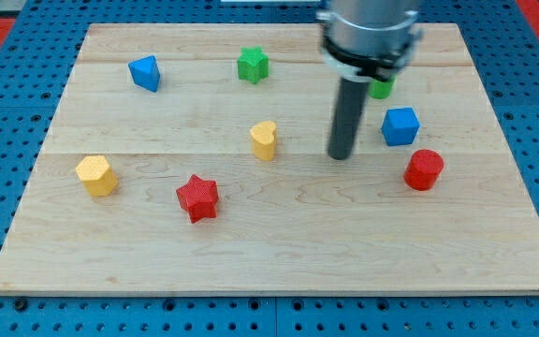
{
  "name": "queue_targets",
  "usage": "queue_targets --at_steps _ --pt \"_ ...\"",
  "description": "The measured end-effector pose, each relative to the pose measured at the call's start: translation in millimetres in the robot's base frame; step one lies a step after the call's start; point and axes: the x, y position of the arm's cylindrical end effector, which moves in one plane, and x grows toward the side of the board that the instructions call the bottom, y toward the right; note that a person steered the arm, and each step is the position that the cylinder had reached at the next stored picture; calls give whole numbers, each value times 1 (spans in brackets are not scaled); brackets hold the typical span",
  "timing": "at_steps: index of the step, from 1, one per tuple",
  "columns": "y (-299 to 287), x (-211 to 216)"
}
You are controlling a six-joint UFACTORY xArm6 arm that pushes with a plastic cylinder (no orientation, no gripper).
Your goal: Push the blue cube to the bottom right of the green circle diagonally
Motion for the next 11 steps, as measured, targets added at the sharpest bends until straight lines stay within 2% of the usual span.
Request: queue_targets --at_steps 1,2,3,5,8,9,10,11 --pt "25 -19" --pt "36 -56" --pt "38 -59" --pt "42 -31" --pt "101 -32" --pt "90 -52" --pt "17 -87" --pt "11 -133"
